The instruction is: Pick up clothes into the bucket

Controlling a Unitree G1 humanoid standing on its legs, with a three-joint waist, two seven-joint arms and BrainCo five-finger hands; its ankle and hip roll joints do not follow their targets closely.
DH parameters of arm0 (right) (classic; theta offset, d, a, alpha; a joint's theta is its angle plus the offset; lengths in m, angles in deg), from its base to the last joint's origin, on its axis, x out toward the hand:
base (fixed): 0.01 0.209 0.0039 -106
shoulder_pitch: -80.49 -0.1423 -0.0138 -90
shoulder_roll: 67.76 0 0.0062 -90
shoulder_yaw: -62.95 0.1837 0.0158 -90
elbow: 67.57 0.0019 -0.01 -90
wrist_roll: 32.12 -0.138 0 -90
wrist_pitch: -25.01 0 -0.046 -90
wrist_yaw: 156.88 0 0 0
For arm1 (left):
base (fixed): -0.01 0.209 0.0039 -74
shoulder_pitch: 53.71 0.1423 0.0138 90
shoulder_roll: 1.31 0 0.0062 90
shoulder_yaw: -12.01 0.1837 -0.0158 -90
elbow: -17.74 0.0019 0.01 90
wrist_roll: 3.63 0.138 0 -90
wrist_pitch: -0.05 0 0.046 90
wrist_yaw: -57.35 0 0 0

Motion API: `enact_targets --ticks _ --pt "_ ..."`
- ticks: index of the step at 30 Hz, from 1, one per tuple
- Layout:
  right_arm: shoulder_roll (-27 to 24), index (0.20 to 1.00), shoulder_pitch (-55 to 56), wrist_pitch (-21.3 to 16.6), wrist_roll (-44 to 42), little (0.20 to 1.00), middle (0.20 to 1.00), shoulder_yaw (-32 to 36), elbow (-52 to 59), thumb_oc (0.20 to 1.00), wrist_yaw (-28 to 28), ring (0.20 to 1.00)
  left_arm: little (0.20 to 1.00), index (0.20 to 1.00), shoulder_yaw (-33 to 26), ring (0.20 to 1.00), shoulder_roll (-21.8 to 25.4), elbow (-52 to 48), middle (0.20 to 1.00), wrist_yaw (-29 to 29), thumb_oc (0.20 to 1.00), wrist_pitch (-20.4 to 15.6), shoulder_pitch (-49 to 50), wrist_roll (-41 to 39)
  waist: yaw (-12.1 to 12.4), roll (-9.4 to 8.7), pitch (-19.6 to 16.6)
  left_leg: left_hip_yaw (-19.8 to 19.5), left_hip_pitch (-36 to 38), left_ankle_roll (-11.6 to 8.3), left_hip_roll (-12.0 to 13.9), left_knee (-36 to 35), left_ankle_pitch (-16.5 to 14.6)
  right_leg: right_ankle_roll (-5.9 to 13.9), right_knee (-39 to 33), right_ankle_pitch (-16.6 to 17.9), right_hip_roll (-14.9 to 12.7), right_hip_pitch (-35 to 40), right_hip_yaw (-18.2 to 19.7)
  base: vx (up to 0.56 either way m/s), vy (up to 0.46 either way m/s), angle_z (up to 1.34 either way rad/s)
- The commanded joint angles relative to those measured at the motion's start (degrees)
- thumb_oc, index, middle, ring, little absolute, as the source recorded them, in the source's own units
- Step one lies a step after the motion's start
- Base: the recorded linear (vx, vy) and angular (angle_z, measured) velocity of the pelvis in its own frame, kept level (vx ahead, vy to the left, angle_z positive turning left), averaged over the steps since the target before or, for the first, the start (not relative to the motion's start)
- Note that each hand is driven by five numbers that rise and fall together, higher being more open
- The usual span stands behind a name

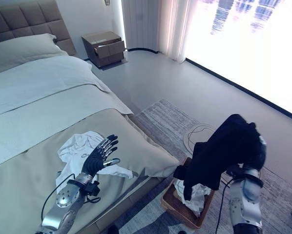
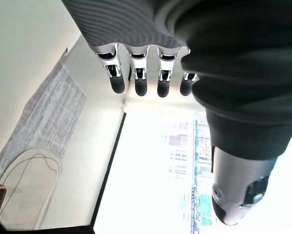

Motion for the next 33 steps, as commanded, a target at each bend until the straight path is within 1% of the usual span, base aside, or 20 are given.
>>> enact_targets --ticks 1,5,8,12,13,14,15,16,18,19,20,21,24,27,28,29,30,31,32,33 --pt "-5.1 0.2 -4.6 -4.7 3.3 0.2 0.2 3.6 5.2 0.2 -1.3 0.2 1.0 1.0 -5.3 1.0 -0.2 -3.7 1.0 -0.7 1.0 -3.8 -0.5 -2.4 -1.0 -0.08 -0.4 -2.5 0.1 1.27 0.5 2.6 -3.5 -0.7 2.0 3.8 1.9 -4.0 1.7 -0.02 -0.019 -0.05" --pt "-4.7 0.2 -3.8 -4.0 4.7 0.2 0.2 3.5 4.5 0.2 -1.3 0.2 1.0 1.0 -7.4 1.0 -1.1 -3.1 1.0 -1.2 1.0 -4.6 -0.1 -5.7 -1.3 0.3 0.1 -2.0 0.3 1.33 0.4 2.8 -3.5 -0.82 2.3 3.7 1.8 -4.2 2.3 -0.02 -0.017 -0.01" --pt "-4.1 0.2 -3.7 -3.9 4.3 0.2 0.2 3.2 3.8 0.2 -1.0 0.2 1.0 1.0 -7.9 1.0 -1.4 -2.8 1.0 -1.0 1.0 -5.0 -0.1 -6.3 -1.4 0.55 0.3 -1.8 0.3 1.32 0.4 2.8 -3.5 -0.83 2.4 3.8 1.7 -4.3 2.4 -0.03 -0.015 -0.09" --pt "-4.0 0.2 -3.3 -2.9 6.5 0.2 0.2 1.6 0.7 0.2 -1.3 0.2 1.0 1.0 -8.1 1.0 -1.2 -2.7 1.0 -0.8 1.0 -5.4 -0.3 -5.9 -1.6 1.36 1.3 -1.4 -0.4 1.32 0.3 4.0 -3.8 -0.78 3.3 3.6 1.4 -5.2 2.9 -0.08 -0.014 -0.08" --pt "-4.3 0.2 -4.0 -2.1 8.2 0.2 0.2 -0.1 -1.3 0.2 -2.0 0.2 1.0 1.0 -7.3 1.0 -0.9 -2.9 1.0 -0.9 1.0 -5.8 -1.3 -6.8 -1.9 1.81 3.6 -1.9 -2.7 1.54 -0.1 7.5 -4.7 -1.14 5.9 3.1 0.6 -7.0 3.9 -0.14 0.001 -0.05" --pt "-4.3 0.2 -4.3 -2.2 8.3 0.2 0.2 -0.1 -1.5 0.2 -2.0 0.2 1.0 1.0 -7.4 1.0 -0.9 -2.8 1.0 -1.0 1.0 -5.9 -1.5 -6.9 -2.0 1.84 3.7 -1.9 -3.3 1.58 0.0 8.3 -5.1 -1.14 6.4 2.9 0.6 -7.5 4.0 -0.21 0.014 -0.08" --pt "-4.7 0.2 -5.1 -1.7 8.7 0.2 0.2 -1.0 -2.6 0.2 -2.2 0.2 1.0 1.0 -6.9 1.0 -0.6 -2.7 1.0 -0.8 1.0 -6.1 -2.0 -6.9 -2.1 2.13 4.9 -1.9 -4.1 1.78 -0.2 9.5 -5.4 -1.29 7.1 2.9 0.3 -8.4 4.4 -0.19 0.04 -0.08" --pt "-5.3 0.2 -7.1 -0.7 10.1 0.2 0.2 -3.5 -6.1 0.2 -2.7 0.2 1.0 1.0 -5.7 1.0 -0.3 -2.6 1.0 -0.8 1.0 -6.4 -2.4 -7.0 -2.2 2.98 7.2 -1.5 -5.7 2.1 -0.3 11.5 -6.0 -1.45 8.7 2.9 -0.1 -10.6 5.6 -0.18 0.039 -0.13" --pt "-5.7 0.2 -8.4 -0.5 10.2 0.2 0.2 -4.4 -7.5 0.2 -3.0 0.2 1.0 1.0 -5.4 1.0 -0.2 -2.6 1.0 -0.8 1.0 -6.6 -2.6 -7.3 -2.0 3.39 8.0 -1.1 -6.4 2.13 -0.3 12.0 -6.1 -1.49 9.6 2.9 -0.2 -11.9 6.2 -0.14 0.043 -0.26" --pt "-6.1 0.2 -10.3 0.1 11.0 0.2 0.2 -6.1 -9.6 0.2 -3.3 0.2 1.0 1.0 -4.6 1.0 0.1 -2.6 1.0 -0.8 1.0 -6.7 -2.8 -8.2 -2.1 4.35 9.7 -0.6 -7.5 2.13 -0.3 12.0 -5.6 -1.6 10.7 3.0 -0.5 -14.1 7.0 -0.13 0.044 -0.23" --pt "-6.1 0.2 -10.5 0.1 11.0 0.2 0.2 -6.2 -9.8 0.2 -3.4 0.2 1.0 1.0 -4.7 1.0 0.1 -2.5 1.0 -0.9 1.0 -6.7 -2.9 -8.3 -2.0 4.35 9.7 -0.5 -7.6 2.14 -0.3 12.0 -5.6 -1.62 10.9 2.9 -0.5 -14.3 7.1 -0.19 0.035 -0.19" --pt "-6.9 0.2 -12.3 0.3 11.7 0.2 0.2 -7.6 -10.9 0.2 -4.0 0.2 1.0 1.0 -3.7 1.0 0.5 -2.7 1.0 -0.5 1.0 -7.2 -4.1 -8.6 -2.1 5.13 11.4 -0.6 -9.1 2.04 -0.4 11.9 -5.0 -1.77 12.3 2.7 -0.8 -16.9 7.7 -0.14 -0.013 -0.18" --pt "-7.3 0.2 -14.1 0.4 11.9 0.2 0.2 -8.9 -11.3 0.2 -4.4 0.2 1.0 1.0 -3.2 1.0 0.8 -2.5 1.0 0.3 1.0 -7.6 -5.9 -7.9 -2.2 5.46 12.2 -0.6 -10.4 1.92 -0.2 11.7 -4.4 -2.06 13.5 2.2 -0.7 -18.9 8.0 -0.08 -0.04 -0.09" --pt "-7.3 0.2 -16.2 0.3 11.4 0.2 0.2 -10.5 -12.9 0.2 -4.8 0.2 1.0 1.0 -3.1 1.0 1.0 -2.8 1.0 1.3 1.0 -7.9 -6.9 -7.6 -2.2 5.07 13.0 -1.1 -11.6 1.8 0.6 13.2 -4.7 -2.7 14.3 1.7 0.3 -20.0 8.8 -0.05 -0.095 -0.04" --pt "-7.6 0.2 -18.4 0.0 10.8 0.2 0.2 -11.7 -14.5 0.2 -5.1 0.2 1.0 1.0 -3.2 1.0 1.4 -3.4 1.0 1.9 1.0 -8.2 -7.0 -7.6 -1.6 4.44 14.1 -2.4 -13.8 1.97 1.2 17.6 -6.5 -3.36 15.6 1.1 1.4 -21.5 9.9 -0.07 -0.109 -0.03" --pt "-7.6 0.2 -18.5 0.0 10.8 0.2 0.2 -11.8 -14.6 0.2 -5.1 0.2 1.0 1.0 -3.2 1.0 1.4 -3.5 1.0 1.9 1.0 -8.2 -7.1 -7.6 -1.7 4.39 14.0 -2.4 -14.1 2.01 1.1 17.6 -6.2 -3.4 15.4 1.4 1.4 -21.7 9.9 -0.12 -0.067 -0.09" --pt "-7.9 0.2 -21.2 -0.2 10.4 0.2 0.2 -13.3 -16.4 0.2 -6.2 0.2 1.0 1.0 -3.0 1.0 1.8 -4.0 1.0 3.0 1.0 -8.9 -7.8 -7.7 0.2 3.67 15.4 -7.0 -16.4 1.31 -0.1 18.1 -5.9 -3.52 16.2 1.1 2.2 -23.6 10.9 -0.09 -0.003 -0.14" --pt "-7.9 0.2 -21.4 -0.2 10.3 0.2 0.2 -13.3 -16.5 0.2 -6.2 0.2 1.0 1.0 -3.0 1.0 1.8 -4.0 1.0 3.0 1.0 -8.9 -7.9 -7.7 0.1 3.58 15.3 -7.1 -16.6 1.34 -0.2 17.9 -5.5 -3.54 16.0 1.5 2.1 -23.8 10.8 -0.1 0.025 -0.46" --pt "-8.3 0.2 -22.9 -0.2 9.7 0.2 0.2 -13.9 -18.1 0.2 -6.6 0.2 1.0 1.0 -2.4 1.0 1.5 -3.7 1.0 3.7 1.0 -9.1 -8.6 -8.0 1.0 3.46 16.0 -11.2 -18.8 0.41 -2.5 16.5 -4.4 -3.13 16.7 2.1 1.2 -25.7 10.8 -0.04 0.031 -0.51" --pt "-8.3 0.2 -23.0 -0.2 9.6 0.2 0.2 -14.0 -18.2 0.2 -6.5 0.2 1.0 1.0 -2.4 1.0 1.5 -3.7 1.0 3.7 1.0 -9.1 -8.6 -8.0 0.9 3.45 15.9 -11.3 -19.0 0.44 -2.6 16.6 -4.5 -3.1 16.8 2.0 1.1 -25.9 10.7 -0.06 0.1 -0.26"
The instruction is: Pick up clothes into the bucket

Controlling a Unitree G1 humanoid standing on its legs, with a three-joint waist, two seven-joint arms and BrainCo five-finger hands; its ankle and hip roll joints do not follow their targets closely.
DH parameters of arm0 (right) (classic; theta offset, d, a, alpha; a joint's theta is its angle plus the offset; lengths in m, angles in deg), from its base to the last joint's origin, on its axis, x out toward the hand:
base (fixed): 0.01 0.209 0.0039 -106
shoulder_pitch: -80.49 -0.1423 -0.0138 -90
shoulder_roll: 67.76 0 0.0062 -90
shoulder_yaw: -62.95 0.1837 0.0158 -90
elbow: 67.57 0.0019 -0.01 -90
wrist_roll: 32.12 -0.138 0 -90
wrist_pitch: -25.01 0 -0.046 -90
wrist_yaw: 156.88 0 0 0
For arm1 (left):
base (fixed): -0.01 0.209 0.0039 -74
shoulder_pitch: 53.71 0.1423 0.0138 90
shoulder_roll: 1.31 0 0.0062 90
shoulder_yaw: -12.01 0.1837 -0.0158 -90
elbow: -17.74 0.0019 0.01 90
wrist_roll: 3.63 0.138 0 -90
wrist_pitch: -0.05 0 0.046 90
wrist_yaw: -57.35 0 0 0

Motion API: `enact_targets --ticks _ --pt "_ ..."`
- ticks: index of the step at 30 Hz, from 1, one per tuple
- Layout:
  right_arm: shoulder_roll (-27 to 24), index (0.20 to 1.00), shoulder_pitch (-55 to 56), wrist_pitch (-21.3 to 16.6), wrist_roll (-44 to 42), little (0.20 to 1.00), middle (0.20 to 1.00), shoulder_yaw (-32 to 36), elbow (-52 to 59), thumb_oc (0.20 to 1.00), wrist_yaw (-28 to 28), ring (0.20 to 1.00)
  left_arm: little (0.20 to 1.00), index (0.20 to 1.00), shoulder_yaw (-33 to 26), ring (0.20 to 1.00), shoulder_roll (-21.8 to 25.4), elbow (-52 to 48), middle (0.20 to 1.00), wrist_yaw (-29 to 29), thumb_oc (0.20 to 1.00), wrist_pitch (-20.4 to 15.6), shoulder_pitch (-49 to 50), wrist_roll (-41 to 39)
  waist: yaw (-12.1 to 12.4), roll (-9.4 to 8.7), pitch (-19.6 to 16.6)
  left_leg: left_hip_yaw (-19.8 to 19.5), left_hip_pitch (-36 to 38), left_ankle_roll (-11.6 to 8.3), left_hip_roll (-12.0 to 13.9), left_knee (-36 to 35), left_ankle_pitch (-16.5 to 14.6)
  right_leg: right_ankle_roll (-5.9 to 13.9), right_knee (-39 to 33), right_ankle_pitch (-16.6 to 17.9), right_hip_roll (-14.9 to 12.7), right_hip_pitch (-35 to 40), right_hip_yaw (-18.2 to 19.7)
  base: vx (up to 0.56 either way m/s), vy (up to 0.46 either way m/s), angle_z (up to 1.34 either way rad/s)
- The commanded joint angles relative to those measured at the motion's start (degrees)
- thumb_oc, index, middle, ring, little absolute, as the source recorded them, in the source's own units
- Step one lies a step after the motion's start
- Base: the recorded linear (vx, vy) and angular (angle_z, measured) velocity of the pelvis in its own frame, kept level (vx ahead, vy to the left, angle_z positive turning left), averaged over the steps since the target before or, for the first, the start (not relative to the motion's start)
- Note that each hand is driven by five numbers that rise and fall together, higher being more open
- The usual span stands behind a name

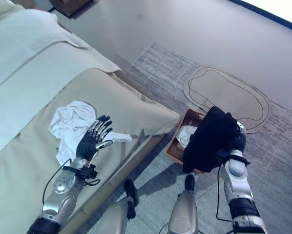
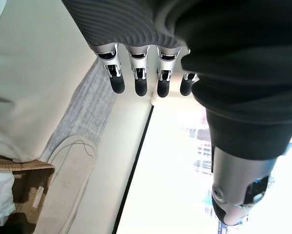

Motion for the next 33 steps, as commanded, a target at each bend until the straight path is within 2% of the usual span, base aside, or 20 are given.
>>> enact_targets --ticks 1,6,10,11,12,16,21,23,25,28,33 --pt "-2.4 0.2 -5.9 -3.7 -0.7 0.2 0.2 -0.6 0.1 0.2 -2.5 0.2 1.0 1.0 -0.4 1.0 1.6 -4.7 1.0 1.5 1.0 -4.3 -0.1 -1.5 0.0 -2.26 -1.6 -4.9 -4.6 0.92 -1.6 4.5 -1.8 -1.08 -0.1 4.2 0.6 -3.2 -1.6 -0.03 0.073 0.15" --pt "-4.6 0.2 -12.4 -3.3 -1.6 0.2 0.2 -1.5 -4.7 0.2 -4.6 0.2 1.0 1.0 1.1 1.0 3.6 -6.8 1.0 2.4 1.0 -5.4 -0.5 -0.5 1.0 -2.03 -0.5 -1.8 -9.0 2.23 -2.7 7.9 -3.1 -0.77 2.8 4.0 -0.6 -8.3 -0.1 -0.05 0.149 0.06" --pt "-8.9 0.2 -20.2 -3.1 -1.9 0.2 0.2 -3.9 -8.4 0.2 -6.6 0.2 1.0 1.0 3.0 1.0 6.1 -8.5 1.0 3.2 1.0 -6.3 -0.5 -1.0 1.9 -1.93 1.8 -0.3 -13.0 2.82 -2.6 8.5 -2.9 -0.27 2.6 5.3 -1.2 -12.6 -0.1 -0.03 0.072 -0.1" --pt "-9.0 0.2 -20.4 -3.2 -2.0 0.2 0.2 -4.0 -8.7 0.2 -6.6 0.2 1.0 1.0 3.0 1.0 6.0 -8.4 1.0 3.3 1.0 -6.4 -0.6 -0.9 2.0 -1.83 1.8 -0.3 -13.1 2.77 -2.5 8.9 -3.4 -0.24 3.0 4.9 -1.1 -12.7 0.0 -0.03 0.02 -0.1" --pt "-11.2 0.2 -23.3 -3.3 -2.3 0.2 0.2 -4.5 -9.8 0.2 -7.6 0.2 1.0 1.0 4.2 1.0 6.1 -8.8 1.0 3.9 1.0 -6.5 -1.1 -1.0 2.1 -1.82 2.8 -0.3 -14.4 2.75 -2.3 8.2 -2.7 0.0 2.3 5.5 -1.3 -13.8 -0.6 -0.01 -0.006 -0.07" --pt "-13.2 0.2 -26.7 -4.0 -3.8 0.2 0.2 -4.7 -11.5 0.2 -9.7 0.2 1.0 1.0 5.7 1.0 6.4 -9.2 1.0 5.1 1.0 -6.6 -2.5 -0.2 2.1 -1.68 4.1 -1.1 -16.6 2.39 -2.2 7.2 -1.6 -0.01 2.3 5.4 -1.2 -15.5 -1.6 -0.01 -0.018 0.0" --pt "-13.6 0.2 -29.0 -4.5 -5.1 0.2 0.2 -5.1 -14.9 0.2 -11.0 0.2 1.0 1.0 6.5 1.0 6.9 -10.2 1.0 6.2 1.0 -6.5 -3.0 0.0 2.3 -1.23 4.6 -1.9 -19.4 2.38 -2.5 8.3 -1.8 -0.25 4.6 4.3 -1.2 -18.0 -1.7 0.0 -0.011 0.07" --pt "-13.4 0.2 -30.2 -4.2 -5.8 0.2 0.2 -5.9 -17.6 0.2 -11.1 0.2 1.0 1.0 6.7 1.0 7.1 -11.1 1.0 6.6 1.0 -6.6 -2.9 -0.4 2.4 -0.93 5.0 -2.1 -21.8 2.55 -2.8 11.1 -2.8 -0.42 7.2 3.4 -1.0 -20.2 -1.3 -0.04 -0.004 0.05" --pt "-12.6 0.2 -31.6 -3.0 -5.0 0.2 0.2 -8.1 -22.1 0.2 -10.4 0.2 1.0 1.0 7.9 1.0 6.9 -11.4 1.0 7.4 1.0 -6.8 -3.3 -0.5 2.5 -0.5 5.9 -2.4 -24.9 2.85 -3.0 15.1 -4.0 -0.73 10.5 2.4 -1.2 -22.7 -1.0 -0.04 -0.012 0.04" --pt "-11.1 0.2 -32.3 -1.5 -4.1 0.2 0.2 -9.8 -26.3 0.2 -9.6 0.2 1.0 1.0 8.6 1.0 6.5 -11.8 1.0 8.1 1.0 -6.9 -3.9 -0.1 2.4 0.08 6.3 -2.4 -27.5 2.91 -3.1 17.4 -4.7 -0.92 12.8 1.7 -1.5 -24.8 -0.8 -0.02 -0.005 0.12" --pt "-9.0 0.2 -34.0 -0.1 -4.2 0.2 0.2 -11.1 -33.3 0.2 -9.0 0.2 1.0 1.0 10.4 1.0 5.9 -12.1 1.0 8.5 1.0 -7.0 -5.4 -0.1 2.6 1.28 6.2 -2.7 -29.4 3.0 -3.5 18.0 -4.6 -1.19 14.7 0.9 -1.6 -27.1 -0.3 -0.01 -0.004 0.06"
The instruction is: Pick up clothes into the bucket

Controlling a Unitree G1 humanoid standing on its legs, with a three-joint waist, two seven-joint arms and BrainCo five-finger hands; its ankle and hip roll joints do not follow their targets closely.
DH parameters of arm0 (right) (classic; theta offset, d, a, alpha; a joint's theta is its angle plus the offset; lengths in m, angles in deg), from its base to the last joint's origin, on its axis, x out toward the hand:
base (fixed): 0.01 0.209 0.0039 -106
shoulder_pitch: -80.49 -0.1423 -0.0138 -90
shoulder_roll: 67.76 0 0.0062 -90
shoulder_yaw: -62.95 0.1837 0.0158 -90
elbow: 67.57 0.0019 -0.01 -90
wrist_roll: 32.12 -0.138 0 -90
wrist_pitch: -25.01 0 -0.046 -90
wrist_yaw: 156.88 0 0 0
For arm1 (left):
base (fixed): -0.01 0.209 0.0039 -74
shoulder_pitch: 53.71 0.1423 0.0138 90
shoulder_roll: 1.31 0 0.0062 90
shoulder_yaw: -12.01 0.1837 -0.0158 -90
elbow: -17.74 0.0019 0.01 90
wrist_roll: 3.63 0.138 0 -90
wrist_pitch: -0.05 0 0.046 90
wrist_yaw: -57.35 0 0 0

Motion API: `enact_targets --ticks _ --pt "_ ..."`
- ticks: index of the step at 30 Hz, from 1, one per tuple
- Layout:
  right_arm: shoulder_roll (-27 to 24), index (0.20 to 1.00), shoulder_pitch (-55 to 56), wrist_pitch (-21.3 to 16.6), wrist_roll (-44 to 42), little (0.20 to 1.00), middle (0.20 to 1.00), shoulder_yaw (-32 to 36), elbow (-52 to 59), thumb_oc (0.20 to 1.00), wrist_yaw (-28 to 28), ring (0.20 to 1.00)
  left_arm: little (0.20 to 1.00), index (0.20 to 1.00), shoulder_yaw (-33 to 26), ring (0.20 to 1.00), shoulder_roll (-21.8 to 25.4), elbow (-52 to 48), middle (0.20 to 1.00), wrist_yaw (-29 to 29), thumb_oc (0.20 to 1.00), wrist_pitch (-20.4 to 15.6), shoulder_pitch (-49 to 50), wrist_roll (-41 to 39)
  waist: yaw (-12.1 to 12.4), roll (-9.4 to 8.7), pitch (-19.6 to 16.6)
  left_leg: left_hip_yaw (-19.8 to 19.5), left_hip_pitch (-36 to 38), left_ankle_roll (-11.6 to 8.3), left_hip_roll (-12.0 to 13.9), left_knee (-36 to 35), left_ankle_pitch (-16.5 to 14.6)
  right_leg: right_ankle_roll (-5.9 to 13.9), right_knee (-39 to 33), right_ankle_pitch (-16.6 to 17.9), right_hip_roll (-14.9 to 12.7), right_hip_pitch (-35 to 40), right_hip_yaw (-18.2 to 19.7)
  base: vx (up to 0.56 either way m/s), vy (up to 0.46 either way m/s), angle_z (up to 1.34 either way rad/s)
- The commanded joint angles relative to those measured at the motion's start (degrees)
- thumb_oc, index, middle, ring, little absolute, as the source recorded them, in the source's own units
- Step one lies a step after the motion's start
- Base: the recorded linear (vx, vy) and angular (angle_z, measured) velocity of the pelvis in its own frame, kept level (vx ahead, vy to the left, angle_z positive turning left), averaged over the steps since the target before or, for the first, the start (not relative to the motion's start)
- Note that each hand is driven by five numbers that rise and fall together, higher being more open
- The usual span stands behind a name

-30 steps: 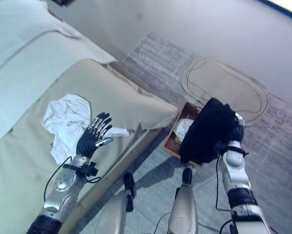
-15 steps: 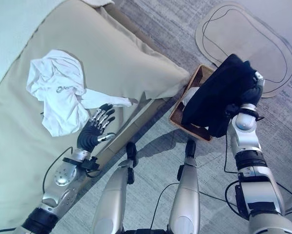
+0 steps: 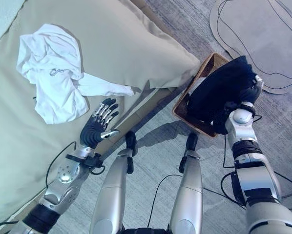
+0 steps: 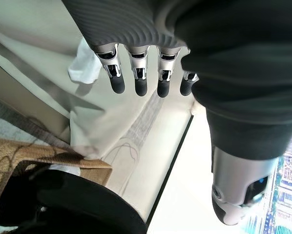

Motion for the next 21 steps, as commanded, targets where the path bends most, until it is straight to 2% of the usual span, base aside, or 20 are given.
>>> enact_targets --ticks 1,4,5,6,7,17,21 --pt "-2.3 0.2 -2.3 -0.8 -0.2 0.2 0.2 -1.2 -3.0 0.2 0.3 0.2 1.0 1.0 2.0 1.0 -1.0 -6.0 1.0 0.4 1.0 -3.5 0.4 0.4 -0.2 2.16 -2.2 0.8 -3.0 1.85 -1.1 3.0 -2.7 -0.22 1.2 1.9 1.5 -2.6 -1.4 0.0 -0.015 0.07" --pt "-2.1 0.2 -2.3 -0.6 -0.6 0.2 0.2 -1.1 -3.7 0.2 0.4 0.2 1.0 1.0 2.2 1.0 -1.0 -6.2 1.0 0.5 1.0 -3.5 0.2 0.3 -0.3 2.38 -2.3 0.7 -3.2 1.86 -1.4 2.6 -2.6 -0.31 1.2 1.8 1.5 -2.9 -1.2 0.0 -0.009 0.03" --pt "-2.5 0.36 -2.7 -0.5 -1.1 0.36 0.36 -0.8 -4.8 0.36 0.1 0.36 1.0 1.0 2.5 1.0 -1.0 -6.2 1.0 0.4 1.0 -3.6 0.2 -0.1 -0.2 2.59 -2.4 0.7 -3.1 1.86 -1.5 2.2 -2.4 -0.42 1.0 1.7 1.6 -2.9 -1.3 0.0 0.0 0.0" --pt "-2.5 0.595 -2.7 -0.5 -1.1 0.595 0.595 -0.8 -4.8 0.595 0.1 0.595 1.0 1.0 2.5 1.0 -1.0 -6.2 1.0 0.4 1.0 -3.6 0.2 -0.1 -0.2 2.6 -2.4 0.7 -3.1 1.86 -1.5 2.1 -2.4 -0.42 1.0 1.8 1.6 -2.9 -1.3 0.0 0.0 0.0" --pt "-2.7 1.0 -2.9 -0.5 -1.2 1.0 1.0 -0.6 -5.9 1.0 -0.4 1.0 1.0 1.0 2.8 1.0 -0.9 -6.0 1.0 0.5 1.0 -3.6 0.1 -0.2 -0.2 2.79 -2.6 0.7 -3.0 1.77 -1.6 1.7 -2.2 -0.44 0.7 1.8 1.6 -2.9 -1.3 0.0 0.0 0.0" --pt "-3.2 1.0 -3.4 0.0 -0.9 1.0 1.0 -0.7 -7.2 1.0 -1.3 1.0 1.0 1.0 2.5 1.0 -1.1 -5.3 1.0 1.3 1.0 -3.6 -1.2 -0.1 -0.6 2.5 -2.8 0.8 -1.3 1.61 -1.5 -0.9 -1.5 -0.38 -1.7 2.7 1.9 -1.7 -1.3 0.0 0.0 0.0" --pt "-3.2 1.0 -3.8 -0.2 -1.5 1.0 1.0 -0.5 -6.7 1.0 -1.3 1.0 1.0 1.0 1.8 1.0 -1.4 -4.7 1.0 1.3 1.0 -3.7 -1.1 -0.3 -0.9 1.94 -2.9 1.4 0.6 1.76 -1.2 -2.8 -1.2 -0.06 -4.9 4.3 2.5 -0.2 -1.4 0.0 0.008 -0.01"
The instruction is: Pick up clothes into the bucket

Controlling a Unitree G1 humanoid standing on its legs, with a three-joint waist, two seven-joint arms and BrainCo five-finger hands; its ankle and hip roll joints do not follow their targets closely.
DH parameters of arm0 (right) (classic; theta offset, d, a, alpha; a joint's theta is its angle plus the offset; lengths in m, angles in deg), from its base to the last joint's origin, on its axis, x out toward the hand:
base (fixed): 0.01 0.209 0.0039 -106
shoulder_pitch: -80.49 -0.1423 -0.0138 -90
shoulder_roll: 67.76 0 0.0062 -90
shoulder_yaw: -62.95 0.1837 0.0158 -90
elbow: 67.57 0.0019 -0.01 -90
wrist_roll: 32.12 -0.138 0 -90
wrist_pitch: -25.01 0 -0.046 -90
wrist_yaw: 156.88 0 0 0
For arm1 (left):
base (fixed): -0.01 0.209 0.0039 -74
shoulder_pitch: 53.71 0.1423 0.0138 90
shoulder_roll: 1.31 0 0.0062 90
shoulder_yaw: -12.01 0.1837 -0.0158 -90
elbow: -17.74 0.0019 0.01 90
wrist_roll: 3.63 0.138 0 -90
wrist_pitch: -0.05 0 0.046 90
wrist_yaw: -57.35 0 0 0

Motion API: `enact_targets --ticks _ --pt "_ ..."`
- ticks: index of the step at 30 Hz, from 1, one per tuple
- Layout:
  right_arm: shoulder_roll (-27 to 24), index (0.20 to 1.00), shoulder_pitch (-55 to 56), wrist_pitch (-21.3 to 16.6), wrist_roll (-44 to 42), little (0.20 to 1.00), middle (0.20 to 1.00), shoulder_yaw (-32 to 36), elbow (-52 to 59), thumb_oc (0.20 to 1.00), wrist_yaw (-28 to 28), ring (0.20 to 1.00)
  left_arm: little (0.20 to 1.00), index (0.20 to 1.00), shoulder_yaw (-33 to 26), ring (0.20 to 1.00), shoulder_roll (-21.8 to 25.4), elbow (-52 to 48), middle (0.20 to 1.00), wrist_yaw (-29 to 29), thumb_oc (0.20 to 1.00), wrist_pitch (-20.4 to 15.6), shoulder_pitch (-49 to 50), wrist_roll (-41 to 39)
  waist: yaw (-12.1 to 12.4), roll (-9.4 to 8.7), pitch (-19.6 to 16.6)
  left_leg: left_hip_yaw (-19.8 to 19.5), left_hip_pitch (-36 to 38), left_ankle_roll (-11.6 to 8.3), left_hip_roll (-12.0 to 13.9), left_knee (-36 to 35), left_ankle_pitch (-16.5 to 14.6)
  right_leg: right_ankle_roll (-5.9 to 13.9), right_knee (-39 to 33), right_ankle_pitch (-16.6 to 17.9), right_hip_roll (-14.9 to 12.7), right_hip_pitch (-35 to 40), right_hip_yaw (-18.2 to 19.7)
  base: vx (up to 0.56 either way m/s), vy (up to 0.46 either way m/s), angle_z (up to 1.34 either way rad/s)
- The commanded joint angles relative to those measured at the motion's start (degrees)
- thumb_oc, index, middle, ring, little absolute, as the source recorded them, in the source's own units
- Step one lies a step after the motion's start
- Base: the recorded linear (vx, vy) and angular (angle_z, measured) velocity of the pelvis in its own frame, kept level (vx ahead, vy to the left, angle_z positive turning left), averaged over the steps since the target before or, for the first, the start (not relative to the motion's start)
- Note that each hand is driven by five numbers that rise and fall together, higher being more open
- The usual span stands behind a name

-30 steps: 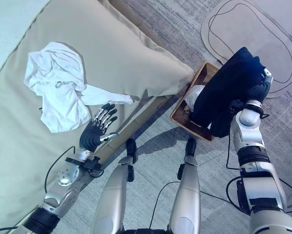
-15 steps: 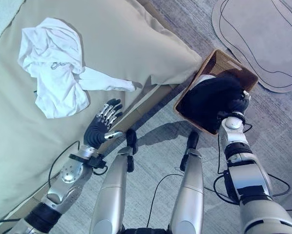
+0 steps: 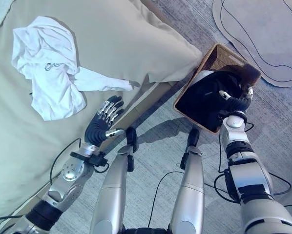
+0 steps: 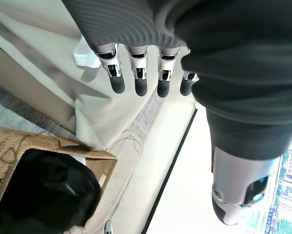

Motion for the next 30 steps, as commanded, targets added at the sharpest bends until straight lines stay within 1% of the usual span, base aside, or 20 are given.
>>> enact_targets --ticks 1,6,10,12,15,16,17,18,20,21,22,23,24,25,28,29,30 --pt "-4.2 1.0 -1.9 -1.7 -1.4 1.0 1.0 -0.5 -0.7 1.0 -1.3 1.0 1.0 1.0 -1.3 1.0 -1.5 -4.0 1.0 0.0 1.0 -3.8 1.4 -0.3 -0.8 1.09 -3.1 1.4 0.9 1.63 -0.7 -1.0 -2.3 0.01 -5.4 4.9 2.8 1.2 -1.8 0.0 0.018 -0.08" --pt "-4.4 1.0 -1.4 -1.8 -1.5 1.0 1.0 -0.4 0.3 1.0 -0.7 1.0 1.0 1.0 -1.7 1.0 -1.6 -3.3 1.0 -0.5 1.0 -3.8 1.1 -0.6 -1.1 0.42 -3.7 1.5 3.1 1.46 -0.3 -3.4 -1.5 0.25 -8.6 6.3 3.0 3.4 -2.0 0.02 -0.008 -0.09" --pt "-3.3 1.0 1.1 -2.2 -0.4 1.0 1.0 -0.8 3.0 1.0 -0.8 1.0 1.0 1.0 -2.6 1.0 -2.1 -2.2 1.0 -0.8 1.0 -3.8 1.2 -0.7 -1.6 -0.52 -4.9 1.5 6.3 1.09 0.1 -6.5 -0.7 0.46 -12.3 7.5 3.5 6.7 -2.2 0.03 -0.011 -0.09" --pt "-2.2 1.0 3.9 -2.6 1.8 1.0 1.0 -1.2 7.3 1.0 -1.3 1.0 1.0 1.0 -3.4 1.0 -2.7 -1.7 1.0 -0.6 1.0 -3.9 1.5 -0.4 -1.9 -1.25 -5.4 1.3 7.9 0.88 0.6 -7.1 -0.5 0.36 -13.8 7.8 4.1 8.8 -2.1 0.05 -0.035 -0.04" --pt "-0.8 1.0 10.7 -3.1 6.4 1.0 1.0 -0.8 17.1 1.0 -2.0 1.0 1.0 1.0 -5.6 1.0 -3.6 -0.4 1.0 -0.2 1.0 -4.0 2.8 -0.2 -2.3 -2.35 -6.3 0.6 10.5 0.78 1.1 -7.4 -0.6 0.15 -14.9 7.7 4.7 12.4 -2.8 0.07 -0.071 -0.07" --pt "0.0 1.0 13.2 -3.6 7.1 1.0 1.0 -0.2 20.4 1.0 -1.8 1.0 1.0 1.0 -6.4 1.0 -3.8 0.0 1.0 0.0 1.0 -4.1 3.2 -0.2 -2.5 -2.63 -6.5 0.3 11.4 0.68 1.3 -7.8 -0.6 0.12 -15.0 7.5 4.7 13.4 -3.0 0.1 -0.104 -0.07" --pt "1.6 1.0 17.8 -4.4 8.3 1.0 1.0 1.0 26.1 1.0 -1.4 1.0 1.0 1.0 -7.5 1.0 -4.3 1.0 1.0 0.3 1.0 -4.1 4.0 0.1 -2.7 -3.24 -7.3 0.0 13.4 0.47 1.5 -8.6 -0.6 0.14 -15.6 7.2 4.7 15.8 -3.6 0.09 -0.082 -0.01" --pt "1.6 1.0 18.0 -4.4 8.3 1.0 1.0 1.1 26.3 1.0 -1.5 1.0 1.0 1.0 -7.5 1.0 -4.3 1.0 1.0 0.3 1.0 -4.1 4.1 0.1 -2.7 -3.25 -7.2 0.0 13.6 0.47 1.5 -8.7 -0.6 0.14 -15.7 7.2 4.7 16.0 -3.7 0.09 -0.082 0.04" --pt "3.9 1.0 22.9 -5.1 8.7 1.0 1.0 2.3 31.4 1.0 -0.3 1.0 1.0 1.0 -8.3 1.0 -5.2 2.6 1.0 0.4 1.0 -4.0 4.9 -0.1 -2.7 -3.73 -8.1 -0.5 15.9 0.27 1.7 -10.4 0.2 0.22 -16.3 7.2 4.4 18.5 -4.5 0.09 -0.058 0.12" --pt "4.9 1.0 25.0 -5.3 9.0 1.0 1.0 2.6 33.2 1.0 0.4 1.0 1.0 1.0 -8.6 1.0 -6.0 3.9 1.0 0.5 1.0 -3.7 5.3 -0.7 -2.5 -3.84 -8.4 -0.6 17.5 0.15 1.9 -11.2 0.1 0.33 -16.3 6.7 4.3 19.9 -4.9 0.16 -0.065 0.18" --pt "6.8 1.0 28.6 -5.1 9.6 1.0 1.0 2.9 35.0 1.0 1.7 1.0 1.0 1.0 -9.5 1.0 -7.6 6.2 1.0 0.5 1.0 -3.1 5.9 -2.1 -2.2 -4.15 -8.9 -1.1 20.5 0.13 2.1 -13.2 0.6 0.51 -17.0 6.6 4.0 22.9 -6.1 0.12 -0.043 0.16" --pt "6.9 1.0 28.6 -5.1 9.6 1.0 1.0 3.0 35.0 1.0 1.7 1.0 1.0 1.0 -9.5 1.0 -7.6 6.2 1.0 0.5 1.0 -3.1 5.9 -2.1 -2.3 -4.19 -8.9 -1.2 20.5 0.17 2.0 -13.5 0.9 0.5 -17.3 6.9 3.9 22.9 -6.1 0.14 -0.055 0.24" --pt "7.8 1.0 31.4 -4.7 10.6 1.0 1.0 3.0 37.5 1.0 2.9 1.0 1.0 1.0 -11.3 1.0 -8.6 7.6 1.0 1.3 1.0 -2.8 6.1 -2.3 -2.0 -4.63 -9.5 -1.7 22.7 0.18 2.4 -14.8 1.2 0.75 -17.6 6.7 3.6 25.3 -7.3 0.06 -0.028 0.21" --pt "7.8 1.0 31.6 -4.6 10.7 1.0 1.0 3.1 37.7 1.0 2.9 1.0 1.0 1.0 -11.2 1.0 -8.6 7.6 1.0 1.3 1.0 -2.7 6.1 -2.3 -2.0 -4.63 -9.4 -1.8 22.9 0.18 2.4 -15.0 1.3 0.76 -17.8 6.7 3.5 25.6 -7.4 0.11 -0.047 0.24" --pt "10.0 1.0 34.5 -4.7 10.4 1.0 1.0 3.3 39.1 1.0 4.1 1.0 1.0 1.0 -13.4 1.0 -9.3 9.8 1.0 3.7 1.0 -2.5 5.9 1.1 -1.3 -4.98 -10.1 -2.9 25.7 0.11 2.3 -16.7 1.8 1.11 -19.1 6.6 3.2 29.5 -9.2 0.08 -0.029 0.27" --pt "10.5 1.0 35.5 -4.7 10.4 1.0 1.0 3.0 39.4 1.0 4.9 1.0 1.0 1.0 -14.0 1.0 -9.1 10.3 1.0 4.6 1.0 -2.7 5.8 3.4 -1.1 -5.11 -10.3 -3.1 26.7 0.12 2.3 -17.3 1.9 1.16 -19.5 6.4 3.2 30.8 -9.8 0.13 -0.013 0.3" --pt "10.6 1.0 37.6 -4.6 11.5 1.0 1.0 1.7 41.4 1.0 6.8 1.0 1.0 1.0 -15.4 1.0 -8.2 11.1 1.0 6.6 1.0 -2.8 5.5 8.8 -0.3 -5.29 -10.9 -3.9 28.1 0.13 2.3 -18.2 2.1 1.29 -19.3 5.9 3.2 32.3 -10.8 0.09 0.001 0.28"
